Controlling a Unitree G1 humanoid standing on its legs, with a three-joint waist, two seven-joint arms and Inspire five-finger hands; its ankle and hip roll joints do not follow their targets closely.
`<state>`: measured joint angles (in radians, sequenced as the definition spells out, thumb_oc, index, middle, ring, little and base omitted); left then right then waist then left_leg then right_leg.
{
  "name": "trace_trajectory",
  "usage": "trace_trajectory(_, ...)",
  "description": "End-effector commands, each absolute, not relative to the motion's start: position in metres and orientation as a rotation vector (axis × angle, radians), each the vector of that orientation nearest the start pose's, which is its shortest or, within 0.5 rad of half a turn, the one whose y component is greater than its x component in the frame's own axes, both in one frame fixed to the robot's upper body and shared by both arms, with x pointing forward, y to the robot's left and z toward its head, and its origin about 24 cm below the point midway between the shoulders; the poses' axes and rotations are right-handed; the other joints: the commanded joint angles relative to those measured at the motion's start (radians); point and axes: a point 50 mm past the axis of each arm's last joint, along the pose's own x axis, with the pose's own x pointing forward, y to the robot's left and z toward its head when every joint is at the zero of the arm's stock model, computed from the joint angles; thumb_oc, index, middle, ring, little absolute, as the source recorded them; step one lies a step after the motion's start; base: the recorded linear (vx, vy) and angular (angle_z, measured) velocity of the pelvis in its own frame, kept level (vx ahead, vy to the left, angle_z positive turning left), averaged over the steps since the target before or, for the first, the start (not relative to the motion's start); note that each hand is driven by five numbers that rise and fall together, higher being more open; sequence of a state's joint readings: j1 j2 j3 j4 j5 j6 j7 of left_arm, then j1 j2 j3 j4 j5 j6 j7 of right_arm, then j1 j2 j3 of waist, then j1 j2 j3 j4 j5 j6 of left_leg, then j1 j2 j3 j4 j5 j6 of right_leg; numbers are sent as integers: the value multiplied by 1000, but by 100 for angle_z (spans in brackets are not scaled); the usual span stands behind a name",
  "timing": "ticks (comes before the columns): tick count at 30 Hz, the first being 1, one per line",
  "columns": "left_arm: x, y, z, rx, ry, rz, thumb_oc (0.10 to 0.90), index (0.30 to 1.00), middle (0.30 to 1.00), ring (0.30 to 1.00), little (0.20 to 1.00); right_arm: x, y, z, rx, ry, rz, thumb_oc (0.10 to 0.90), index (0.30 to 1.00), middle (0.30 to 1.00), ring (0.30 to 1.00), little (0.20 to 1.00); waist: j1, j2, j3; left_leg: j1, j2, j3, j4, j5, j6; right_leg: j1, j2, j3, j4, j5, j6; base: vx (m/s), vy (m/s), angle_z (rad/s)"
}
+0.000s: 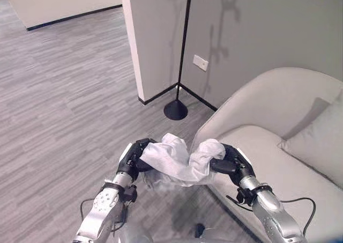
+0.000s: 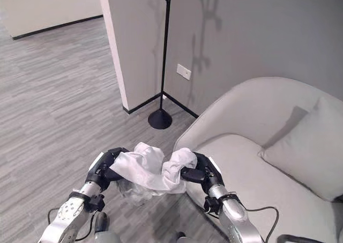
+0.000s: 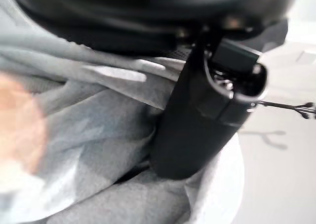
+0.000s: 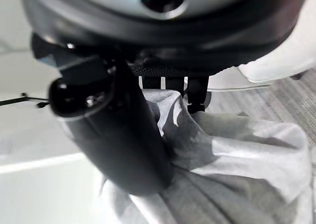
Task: Hang the clothes on the sofa on the clothes rack.
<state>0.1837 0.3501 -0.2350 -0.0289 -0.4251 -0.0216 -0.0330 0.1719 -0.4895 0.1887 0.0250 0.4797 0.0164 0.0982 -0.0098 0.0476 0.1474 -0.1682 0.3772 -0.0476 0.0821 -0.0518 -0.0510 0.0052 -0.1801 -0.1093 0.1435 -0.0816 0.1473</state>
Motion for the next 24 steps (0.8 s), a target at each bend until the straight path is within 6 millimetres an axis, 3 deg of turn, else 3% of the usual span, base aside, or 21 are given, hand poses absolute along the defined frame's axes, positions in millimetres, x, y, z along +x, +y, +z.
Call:
trace_trajectory(1,223,179,71,-48,-128,-219,400,300,300,300,300,237,-177,55,85,-9,289,400,300,300,300,300,22,-73,-26,57,-28,57,-48,153,-115,63,-67,-70,71,-34,13,177,564,-17)
trace_trajectory(3,226,180,72,-24,-131,-220,400,300,300,300,300,236,-175,55,103,-15,283,400,300,300,300,300,24,-91,-24,44,-61,68,-4,127,-95,59,-94,-64,108,-1,27,80,369,22)
trace_trajectory(6,226,192,80,65,-150,-216,400,300,300,300,300,236,-169,50,127,0,292,400,300,300,300,300,27,-118,-16,28,-144,102,56,67,-16,-7,-131,-39,269,96,28,93,585,25)
trace_trajectory(7,223,204,80,99,-143,-167,400,300,300,300,300,238,-162,47,114,7,309,400,300,300,300,300,31,-111,-7,75,-187,149,57,34,29,-53,-178,-71,400,172,29,128,758,33)
trace_trajectory(9,220,215,77,117,-120,-111,400,300,300,300,300,237,-156,47,114,4,331,400,300,300,300,300,37,-104,-1,130,-233,186,38,8,69,-83,-240,-156,501,195,15,139,613,-13)
trace_trajectory(10,220,215,77,117,-120,-111,400,300,300,300,300,237,-156,47,114,4,331,400,300,300,300,300,36,-105,-1,130,-235,186,35,12,71,-84,-242,-157,499,197,15,284,650,-54)
trace_trajectory(11,210,223,70,130,-82,-94,400,300,300,300,300,231,-160,44,106,23,331,400,300,300,300,300,28,-108,-5,207,-301,209,-16,-14,98,-119,-196,-253,497,157,-2,219,423,-51)
trace_trajectory(12,210,223,70,129,-81,-93,400,300,300,300,300,231,-160,44,106,24,332,400,300,300,300,300,28,-106,-5,210,-300,209,-18,-14,97,-117,-194,-254,496,157,-2,353,605,-41)
trace_trajectory(13,207,223,67,115,-71,-84,400,300,300,300,300,230,-164,45,94,26,325,400,300,300,300,300,30,-113,0,244,-337,217,-35,-38,99,-150,-175,-333,425,172,26,152,189,-36)
trace_trajectory(14,207,223,67,115,-71,-84,400,300,300,300,300,230,-164,45,93,27,325,400,300,300,300,300,28,-110,-1,248,-336,215,-39,-41,99,-143,-172,-337,419,172,30,257,321,-41)
trace_trajectory(15,206,221,62,91,-48,-86,400,300,300,300,300,232,-165,45,94,22,319,400,300,300,300,300,29,-121,9,290,-359,227,-56,-56,95,-183,-176,-452,312,191,37,153,134,-12)
trace_trajectory(20,208,213,57,102,-24,-148,400,300,300,300,300,230,-164,45,110,22,311,400,300,300,300,300,21,-131,19,342,-342,239,-76,-83,71,-165,-164,-531,72,281,71,197,16,-1)
trace_trajectory(22,208,210,57,98,-27,-167,400,300,300,300,300,230,-163,43,117,26,310,400,300,300,300,300,21,-135,13,345,-346,240,-73,-97,67,-143,-149,-530,30,267,59,160,-20,4)
trace_trajectory(24,207,203,54,79,-16,-194,400,300,300,300,300,230,-163,37,118,53,301,400,300,300,300,300,27,-138,-15,359,-361,240,-65,-133,69,-98,-110,-529,1,221,20,194,22,17)
